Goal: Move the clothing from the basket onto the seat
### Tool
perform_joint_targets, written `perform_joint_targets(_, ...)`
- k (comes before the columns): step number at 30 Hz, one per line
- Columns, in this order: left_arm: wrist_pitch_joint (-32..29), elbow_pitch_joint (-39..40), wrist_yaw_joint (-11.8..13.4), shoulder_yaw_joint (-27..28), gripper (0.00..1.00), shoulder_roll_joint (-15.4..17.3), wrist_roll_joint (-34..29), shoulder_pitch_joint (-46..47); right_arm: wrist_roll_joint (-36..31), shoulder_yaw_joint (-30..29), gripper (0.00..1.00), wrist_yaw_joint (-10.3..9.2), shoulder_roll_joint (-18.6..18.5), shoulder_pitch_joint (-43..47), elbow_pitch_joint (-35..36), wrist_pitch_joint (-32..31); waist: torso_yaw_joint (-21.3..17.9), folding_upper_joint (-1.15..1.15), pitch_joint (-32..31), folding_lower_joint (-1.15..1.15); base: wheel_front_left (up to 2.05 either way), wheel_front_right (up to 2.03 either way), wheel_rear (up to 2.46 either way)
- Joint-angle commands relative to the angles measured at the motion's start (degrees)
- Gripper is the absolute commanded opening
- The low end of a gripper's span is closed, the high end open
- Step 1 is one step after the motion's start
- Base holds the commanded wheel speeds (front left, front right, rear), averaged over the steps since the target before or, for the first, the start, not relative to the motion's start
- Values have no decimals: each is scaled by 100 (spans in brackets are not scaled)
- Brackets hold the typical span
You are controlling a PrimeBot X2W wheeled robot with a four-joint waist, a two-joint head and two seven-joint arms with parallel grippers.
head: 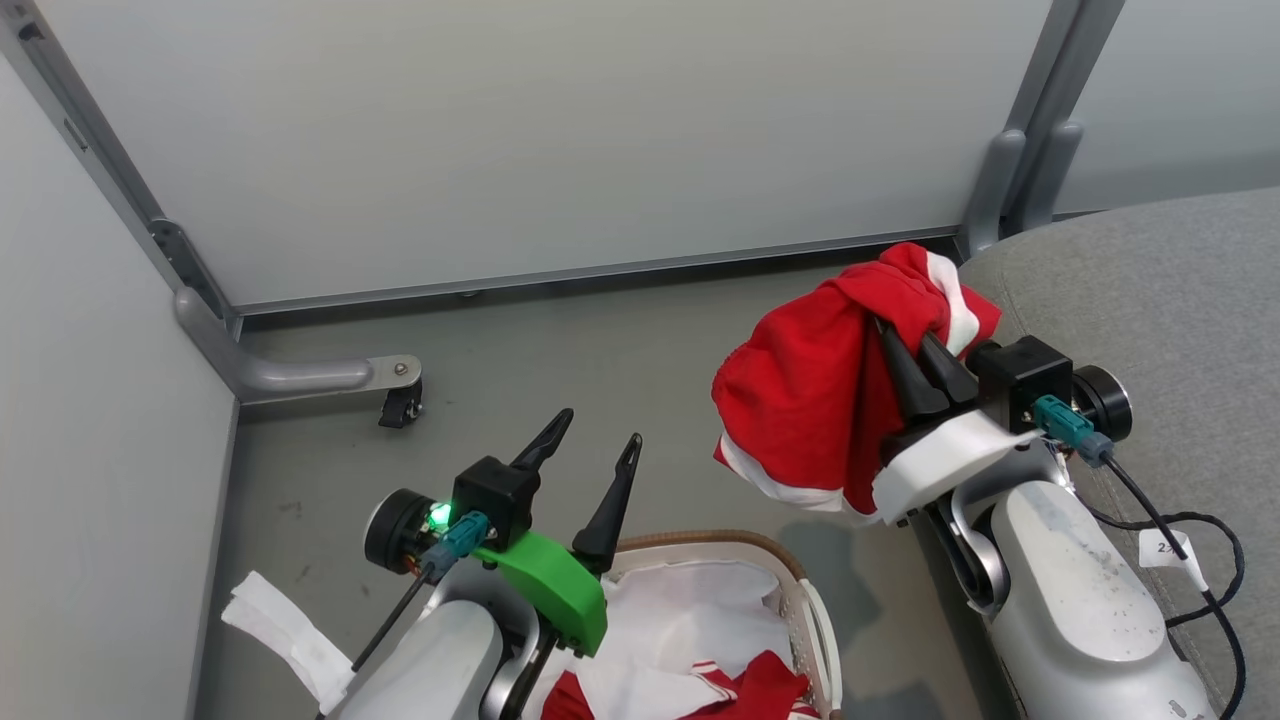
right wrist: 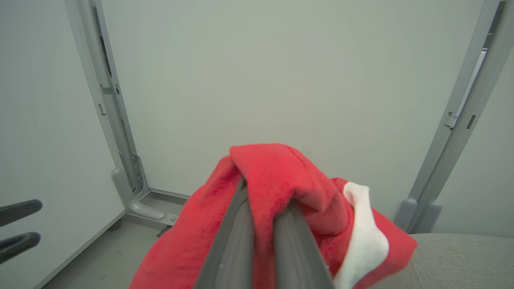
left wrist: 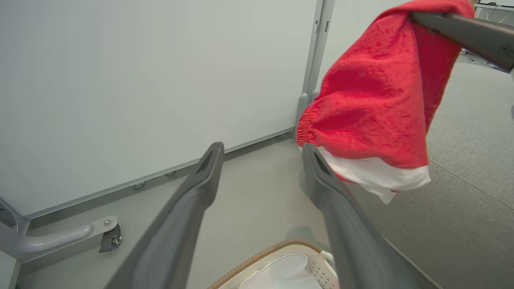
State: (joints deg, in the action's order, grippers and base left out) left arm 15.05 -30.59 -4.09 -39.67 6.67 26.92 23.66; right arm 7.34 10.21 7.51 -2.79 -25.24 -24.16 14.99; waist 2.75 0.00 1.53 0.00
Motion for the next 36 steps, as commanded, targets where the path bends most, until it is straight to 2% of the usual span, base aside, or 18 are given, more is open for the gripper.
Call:
perform_joint_targets(1,18,15,-46,71,100,-16,-106,-126,-82,-43,0,-4,-20,64,13,30,-44,0,19,0,0,0,0)
perform_joint_targets(8,19,100,-135,315,100,-134,-416,-217,-184,-216,0,-5,-22,-93,88,30,-398,0,189,0,0,0,0)
perform_joint_targets(25,13,148,-286,437,100,-287,-971,48,-558,-816,0,-5,-15,-325,324,30,-2012,0,1004,0,0,0,0)
perform_joint_targets(31,13,79,-324,333,100,-285,-1114,219,-520,-988,0,-5,-15,-367,405,30,-2260,0,1294,0,0,0,0)
perform_joint_targets(36,13,73,-333,279,100,-259,-1182,355,-594,-1152,0,-5,-14,-545,464,30,-2282,0,1559,0,0,0,0)
